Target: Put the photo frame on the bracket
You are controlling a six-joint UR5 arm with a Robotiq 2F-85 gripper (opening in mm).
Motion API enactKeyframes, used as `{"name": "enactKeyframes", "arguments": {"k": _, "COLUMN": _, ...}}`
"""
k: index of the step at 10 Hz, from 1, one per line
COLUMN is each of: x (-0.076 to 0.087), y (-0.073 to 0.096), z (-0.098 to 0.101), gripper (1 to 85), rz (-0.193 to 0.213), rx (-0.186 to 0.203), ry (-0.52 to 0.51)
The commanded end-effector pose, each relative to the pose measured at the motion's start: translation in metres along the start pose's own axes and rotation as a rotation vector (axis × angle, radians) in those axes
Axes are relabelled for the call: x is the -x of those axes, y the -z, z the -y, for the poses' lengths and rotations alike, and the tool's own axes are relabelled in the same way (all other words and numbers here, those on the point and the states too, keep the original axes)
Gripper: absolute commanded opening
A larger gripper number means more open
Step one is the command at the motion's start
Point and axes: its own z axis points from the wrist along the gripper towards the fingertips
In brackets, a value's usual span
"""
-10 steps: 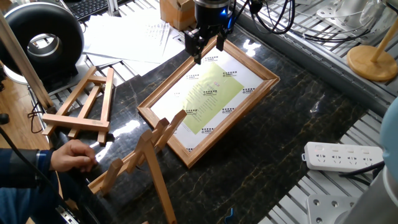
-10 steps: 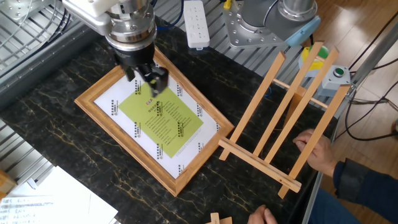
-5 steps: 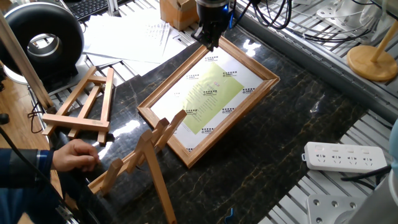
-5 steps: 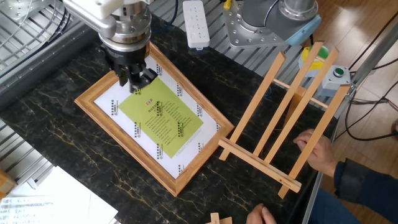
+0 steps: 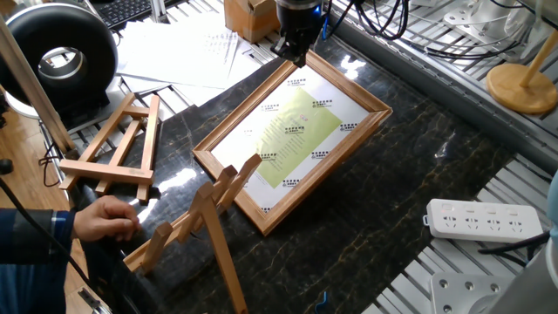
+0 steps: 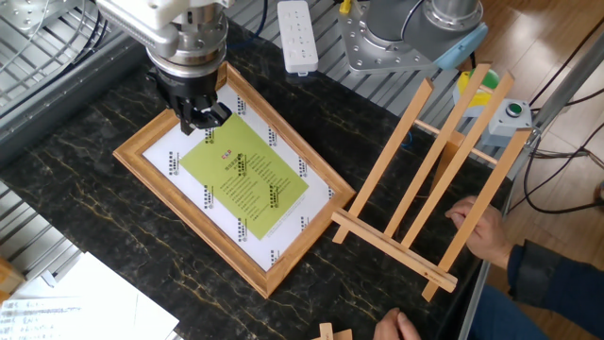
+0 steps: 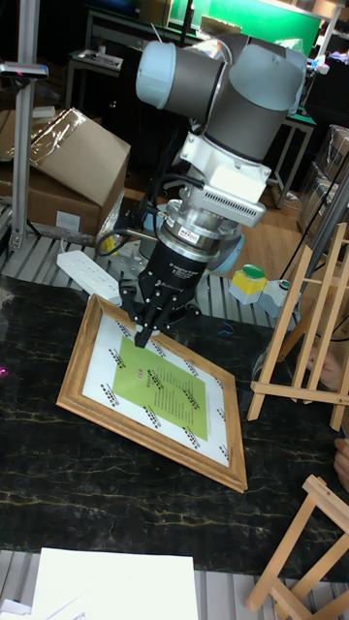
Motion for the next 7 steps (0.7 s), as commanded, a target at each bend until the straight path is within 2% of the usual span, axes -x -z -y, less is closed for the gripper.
{"name": "enactKeyframes", "arguments": {"k": 1, "x": -0.002, "y": 0.006, "z": 0.003, "gripper": 1.0, "rz": -0.003, "rx": 0.003, "ry": -0.002}}
{"name": "enactKeyframes", "arguments": {"k": 2, "x": 0.004, "y": 0.014, "z": -0.011, "gripper": 1.0, "rz": 0.023, "rx": 0.062, "ry": -0.051}}
{"name": "enactKeyframes", "arguments": {"k": 3, "x": 0.010, "y": 0.020, "z": -0.017, "gripper": 1.0, "rz": 0.048, "rx": 0.089, "ry": -0.058}}
{"name": "enactKeyframes", "arguments": {"k": 5, "x": 0.024, "y": 0.021, "z": -0.008, "gripper": 1.0, "rz": 0.114, "rx": 0.052, "ry": 0.011}}
{"name": "enactKeyframes", "arguments": {"k": 6, "x": 0.025, "y": 0.022, "z": -0.013, "gripper": 1.0, "rz": 0.122, "rx": 0.069, "ry": 0.034}}
{"name": "enactKeyframes", "arguments": {"k": 7, "x": 0.027, "y": 0.023, "z": -0.014, "gripper": 1.0, "rz": 0.129, "rx": 0.071, "ry": 0.062}}
